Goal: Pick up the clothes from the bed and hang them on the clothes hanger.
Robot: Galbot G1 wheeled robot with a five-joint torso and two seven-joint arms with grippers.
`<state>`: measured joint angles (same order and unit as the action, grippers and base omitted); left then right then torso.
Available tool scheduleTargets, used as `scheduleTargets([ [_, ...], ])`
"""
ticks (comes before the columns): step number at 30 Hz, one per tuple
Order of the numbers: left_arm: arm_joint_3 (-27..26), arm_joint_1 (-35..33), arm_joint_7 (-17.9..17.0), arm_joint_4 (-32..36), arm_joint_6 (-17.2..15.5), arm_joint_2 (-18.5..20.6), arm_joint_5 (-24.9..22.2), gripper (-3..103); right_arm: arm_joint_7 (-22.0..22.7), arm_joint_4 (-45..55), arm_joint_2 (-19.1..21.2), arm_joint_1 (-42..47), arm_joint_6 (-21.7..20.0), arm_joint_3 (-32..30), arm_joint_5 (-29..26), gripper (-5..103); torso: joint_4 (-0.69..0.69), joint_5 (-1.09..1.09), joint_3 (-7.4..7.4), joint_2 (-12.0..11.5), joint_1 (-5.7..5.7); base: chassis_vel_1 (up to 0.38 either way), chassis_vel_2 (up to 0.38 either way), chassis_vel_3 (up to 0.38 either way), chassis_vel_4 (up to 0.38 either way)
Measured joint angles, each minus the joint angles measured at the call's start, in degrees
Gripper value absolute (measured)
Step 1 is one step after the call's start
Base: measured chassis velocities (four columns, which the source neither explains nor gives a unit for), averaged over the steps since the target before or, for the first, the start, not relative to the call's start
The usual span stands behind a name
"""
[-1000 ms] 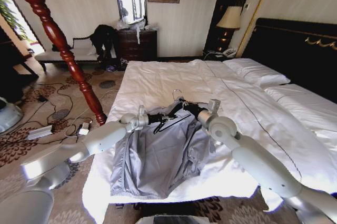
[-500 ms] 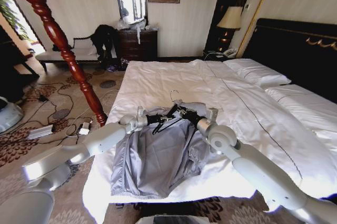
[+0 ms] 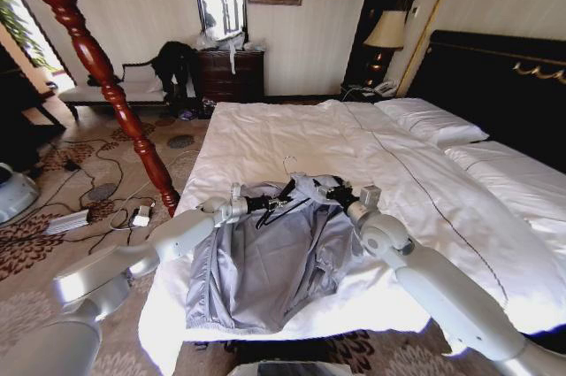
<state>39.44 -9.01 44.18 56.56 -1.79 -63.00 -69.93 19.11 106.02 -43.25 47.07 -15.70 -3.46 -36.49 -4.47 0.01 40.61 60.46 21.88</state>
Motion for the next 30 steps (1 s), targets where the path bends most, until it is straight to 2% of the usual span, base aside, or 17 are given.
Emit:
scheduleTargets([
  [5,1.0,0.4,2.1,-5.1,0.2,-1.8,-0.1,16,-0.1,-0.3,0.0,1.8,0.3,-0.3,0.8,99,0.00,0.00,0.01,0.0,0.00,0.000,0.000,0.000,0.000],
  [8,2.3,1.4,3.9,-9.7,-0.7,-3.9,-1.7,16,0.1,0.2,0.0,3.3,0.3,-1.0,0.8,100,0.01,-0.01,0.00,0.0,0.00,0.000,0.000,0.000,0.000],
  [10,2.4,1.5,4.1,-10.1,-0.8,-4.1,-1.8,16,0.1,0.3,-0.1,3.4,0.3,-1.0,0.8,100,0.01,-0.01,0.00,0.0,0.00,0.000,0.000,0.000,0.000],
  [13,4.5,4.1,7.1,-14.9,-1.6,-6.5,-1.7,16,0.2,0.4,-0.6,4.1,0.3,-1.6,0.7,100,0.00,-0.01,0.00,0.0,0.00,0.000,0.000,0.000,0.000],
  [19,4.8,6.3,8.4,-20.3,-3.0,-9.7,0.3,16,0.3,1.2,-1.0,5.9,0.1,-3.1,0.6,100,-0.02,-0.01,0.01,0.0,0.00,0.000,0.000,0.000,0.000],
  [22,4.8,6.7,8.6,-20.8,-3.3,-10.2,0.8,14,0.3,1.6,-0.9,6.6,0.1,-3.7,0.6,100,-0.01,0.00,0.01,0.0,0.00,0.000,0.000,0.000,0.000],
  [24,4.8,7.0,8.6,-20.8,-3.4,-10.6,1.7,24,0.3,2.0,-0.7,7.1,0.1,-4.2,0.5,100,0.02,-0.01,0.00,0.0,0.00,0.000,0.000,0.000,0.000],
  [27,4.6,7.0,8.4,-21.3,-3.4,-11.2,2.3,30,0.3,2.4,-0.6,7.5,0.1,-4.6,0.4,100,0.02,-0.02,0.00,0.0,0.00,0.000,0.000,0.000,0.000],
  [30,3.7,7.1,7.9,-23.7,-3.5,-12.6,4.1,46,0.2,3.2,-0.2,8.5,0.0,-5.7,0.4,100,-0.02,-0.01,0.00,0.0,0.00,0.000,0.000,0.000,0.000],
])
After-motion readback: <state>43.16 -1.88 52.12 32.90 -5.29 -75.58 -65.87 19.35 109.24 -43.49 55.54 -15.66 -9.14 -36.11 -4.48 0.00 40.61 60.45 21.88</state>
